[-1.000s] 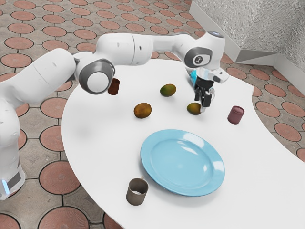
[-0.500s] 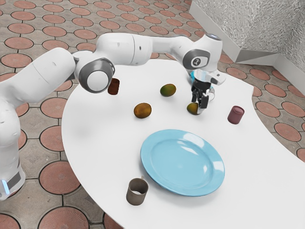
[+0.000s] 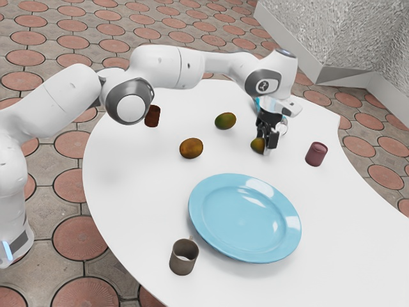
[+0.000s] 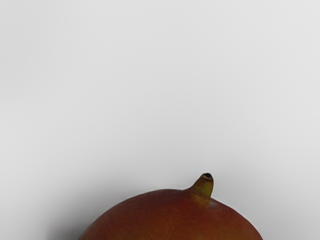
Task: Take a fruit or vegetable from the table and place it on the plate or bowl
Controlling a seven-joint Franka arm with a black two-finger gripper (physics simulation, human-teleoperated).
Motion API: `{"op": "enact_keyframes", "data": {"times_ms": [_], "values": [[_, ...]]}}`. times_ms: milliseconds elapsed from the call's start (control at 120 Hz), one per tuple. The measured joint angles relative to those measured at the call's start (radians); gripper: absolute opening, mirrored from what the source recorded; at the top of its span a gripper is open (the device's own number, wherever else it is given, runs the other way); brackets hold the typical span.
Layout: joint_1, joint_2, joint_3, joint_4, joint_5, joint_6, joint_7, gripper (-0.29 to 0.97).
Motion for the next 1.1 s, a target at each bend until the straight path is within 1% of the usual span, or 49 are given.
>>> {"op": "enact_keyframes", "data": {"times_ms": [117,192,425,558,625,667,700,800,867,950,1008,1100], "values": [[0.0,-0.001,0.0,-0.003,0.0,0.003,-0.004,0.42],[0.0,0.0,0.0,-0.005,0.002,0.005,-0.006,0.37],[0.021,-0.014,0.001,-0.014,0.006,0.011,-0.01,0.32],[0.03,-0.026,-0.002,-0.008,0.009,0.008,-0.007,0.33],[0.026,-0.034,-0.021,0.016,0.011,0.006,-0.005,0.34],[0.013,-0.042,-0.038,0.025,0.015,0.005,-0.004,0.31],[-0.002,-0.05,-0.054,0.029,0.021,0.005,-0.003,0.33],[-0.085,-0.106,-0.075,0.023,0.034,0.003,-0.001,0.34],[-0.119,-0.181,-0.093,-0.045,0.038,0.003,0.0,0.34],[-0.132,-0.268,-0.133,-0.164,0.042,0.002,0.002,0.34],[-0.134,-0.289,-0.157,-0.215,0.042,0.002,0.003,0.34],[-0.143,-0.289,-0.179,-0.281,0.041,0.002,0.003,0.34]]}}
